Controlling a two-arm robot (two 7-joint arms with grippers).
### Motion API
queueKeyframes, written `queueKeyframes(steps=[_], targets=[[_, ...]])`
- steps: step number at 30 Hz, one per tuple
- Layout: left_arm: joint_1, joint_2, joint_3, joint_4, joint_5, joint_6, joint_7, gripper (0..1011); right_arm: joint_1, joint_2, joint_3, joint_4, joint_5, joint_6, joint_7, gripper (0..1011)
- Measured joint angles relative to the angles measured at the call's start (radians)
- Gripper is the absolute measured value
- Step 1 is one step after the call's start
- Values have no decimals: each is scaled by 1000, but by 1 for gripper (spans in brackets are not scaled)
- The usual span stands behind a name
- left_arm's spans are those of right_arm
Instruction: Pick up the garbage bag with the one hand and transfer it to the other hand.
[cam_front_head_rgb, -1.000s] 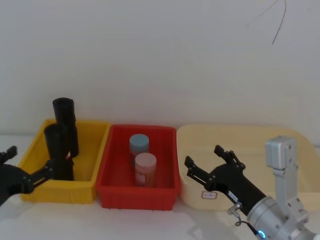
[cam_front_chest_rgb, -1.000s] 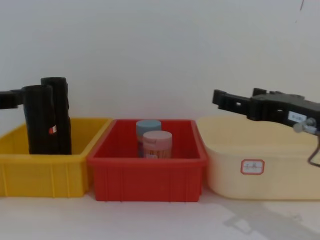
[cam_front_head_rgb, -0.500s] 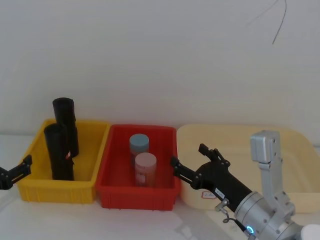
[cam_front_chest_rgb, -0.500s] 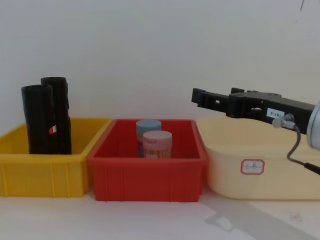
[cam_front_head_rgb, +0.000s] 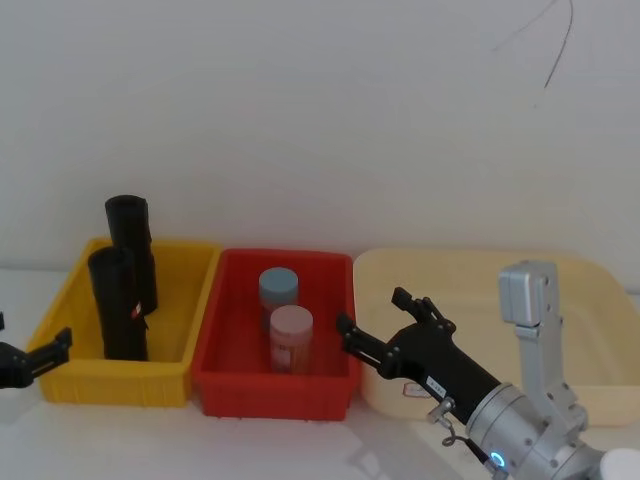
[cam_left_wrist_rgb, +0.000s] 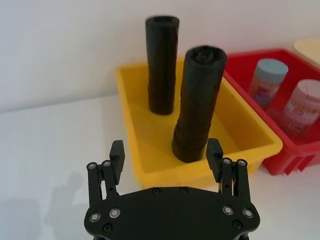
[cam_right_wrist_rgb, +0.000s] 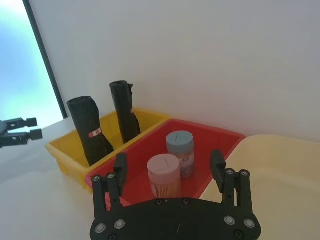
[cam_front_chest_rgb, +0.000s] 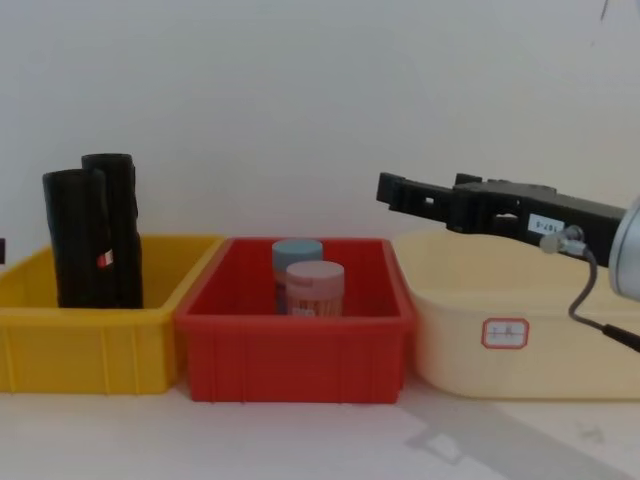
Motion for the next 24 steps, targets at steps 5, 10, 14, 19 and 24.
queueKeyframes(steps=[5, 10, 14, 19, 24], targets=[[-43, 18, 35, 25, -1, 40, -28, 1002, -1, 3, 2, 2, 11, -12, 2, 1001], [-78, 35, 68, 38, 9, 68, -49, 1001, -1, 5, 5, 5, 20, -22, 5, 1000], [-106, 46, 95, 43, 25, 83, -60, 1001, 1, 8, 7, 10, 29, -30, 7, 1000], [-142, 56, 127, 48, 51, 102, -66, 1002, 7, 10, 10, 20, 42, -41, 13, 1000], [-173, 60, 152, 57, 76, 123, -66, 1002, 13, 11, 10, 29, 52, -48, 17, 1000]])
